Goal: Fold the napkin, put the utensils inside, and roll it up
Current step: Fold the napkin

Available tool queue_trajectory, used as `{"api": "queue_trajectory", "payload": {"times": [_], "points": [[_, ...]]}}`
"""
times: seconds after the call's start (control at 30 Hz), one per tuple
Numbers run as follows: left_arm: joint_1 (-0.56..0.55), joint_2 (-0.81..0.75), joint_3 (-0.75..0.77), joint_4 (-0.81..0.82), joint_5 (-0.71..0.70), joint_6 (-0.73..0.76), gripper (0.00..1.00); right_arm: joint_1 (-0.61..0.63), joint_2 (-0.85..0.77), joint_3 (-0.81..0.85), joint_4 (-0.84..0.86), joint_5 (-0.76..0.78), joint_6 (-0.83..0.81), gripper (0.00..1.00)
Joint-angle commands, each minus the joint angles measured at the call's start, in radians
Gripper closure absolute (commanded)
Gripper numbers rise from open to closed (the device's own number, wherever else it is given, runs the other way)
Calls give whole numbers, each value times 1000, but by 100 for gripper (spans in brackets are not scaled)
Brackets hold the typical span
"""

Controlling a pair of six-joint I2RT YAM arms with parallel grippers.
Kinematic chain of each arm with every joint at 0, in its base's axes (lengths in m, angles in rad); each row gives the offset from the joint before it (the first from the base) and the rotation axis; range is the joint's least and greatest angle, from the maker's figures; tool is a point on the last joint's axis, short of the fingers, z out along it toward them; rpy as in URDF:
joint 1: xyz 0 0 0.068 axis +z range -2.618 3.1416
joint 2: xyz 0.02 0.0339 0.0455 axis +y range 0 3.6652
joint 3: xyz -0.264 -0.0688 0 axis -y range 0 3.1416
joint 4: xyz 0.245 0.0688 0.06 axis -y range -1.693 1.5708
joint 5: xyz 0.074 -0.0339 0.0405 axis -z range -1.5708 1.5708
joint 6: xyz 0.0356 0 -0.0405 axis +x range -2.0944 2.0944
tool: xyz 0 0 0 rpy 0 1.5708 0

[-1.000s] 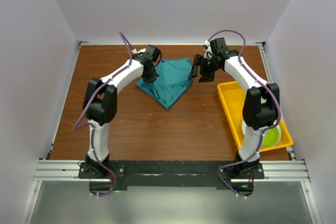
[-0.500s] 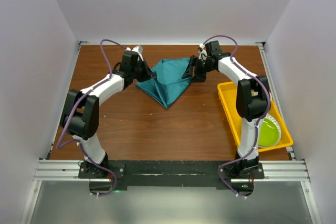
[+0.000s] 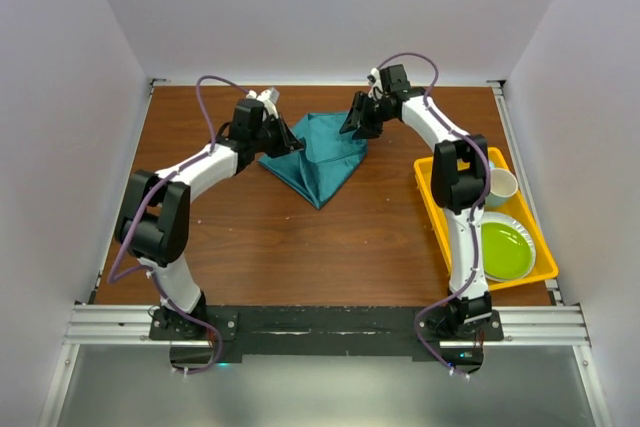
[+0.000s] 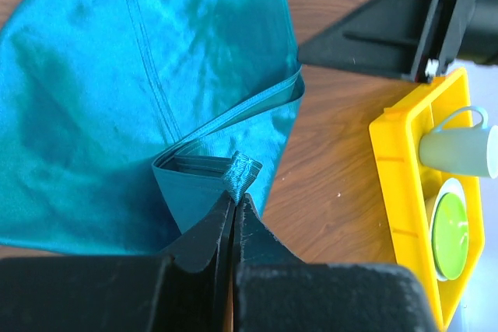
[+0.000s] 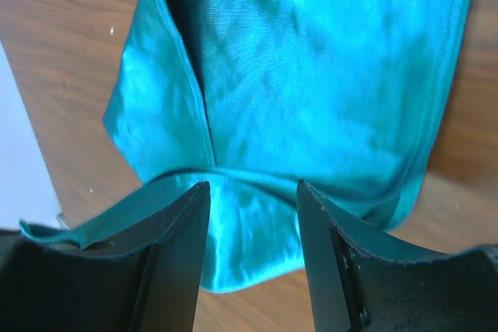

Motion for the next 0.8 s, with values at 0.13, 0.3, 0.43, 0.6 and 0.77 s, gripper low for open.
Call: {"api": "queue_trajectory", "payload": {"times": [0.13, 0.3, 0.43, 0.6, 0.77], "points": [[3, -8, -18, 50, 22, 25, 100, 23, 57, 110, -137, 47, -87, 48], [13, 4, -29, 64, 22, 24, 100, 20, 13, 56, -146, 56, -119, 48], [25, 8, -32, 62, 17, 27, 100, 17, -7, 23, -149, 65, -138, 48], [29, 11, -33, 55, 15, 38, 100, 8, -7, 10, -166, 69, -156, 48], [37, 21, -38, 41, 2, 45, 100, 0, -35, 10, -181, 101, -170, 49]]}}
